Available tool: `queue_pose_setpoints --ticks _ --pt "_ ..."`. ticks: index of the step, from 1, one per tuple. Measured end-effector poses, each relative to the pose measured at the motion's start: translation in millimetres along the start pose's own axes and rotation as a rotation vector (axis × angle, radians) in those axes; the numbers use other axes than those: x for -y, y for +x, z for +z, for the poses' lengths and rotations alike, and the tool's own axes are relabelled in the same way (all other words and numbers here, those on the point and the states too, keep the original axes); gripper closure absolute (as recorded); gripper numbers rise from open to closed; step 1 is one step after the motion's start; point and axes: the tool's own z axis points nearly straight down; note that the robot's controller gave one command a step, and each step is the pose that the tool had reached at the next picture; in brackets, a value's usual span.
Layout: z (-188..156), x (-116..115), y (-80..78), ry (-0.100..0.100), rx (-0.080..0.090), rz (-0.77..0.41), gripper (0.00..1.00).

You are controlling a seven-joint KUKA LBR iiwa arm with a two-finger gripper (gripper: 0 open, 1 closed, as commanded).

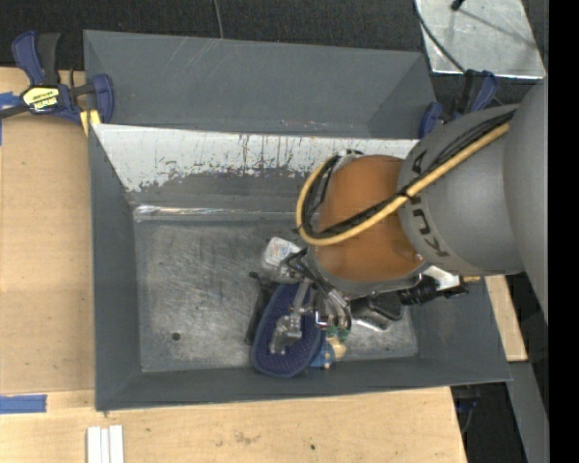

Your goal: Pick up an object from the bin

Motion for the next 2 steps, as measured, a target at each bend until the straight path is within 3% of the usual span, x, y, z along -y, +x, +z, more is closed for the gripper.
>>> queue_pose_setpoints --ticks 1,2 --pt "37.4 29.1 -33.9 -0.01 -0.01 -0.004 0.0" --pt "40.0 7.0 -55.3 0.007 -0.026 -0.011 0.0"
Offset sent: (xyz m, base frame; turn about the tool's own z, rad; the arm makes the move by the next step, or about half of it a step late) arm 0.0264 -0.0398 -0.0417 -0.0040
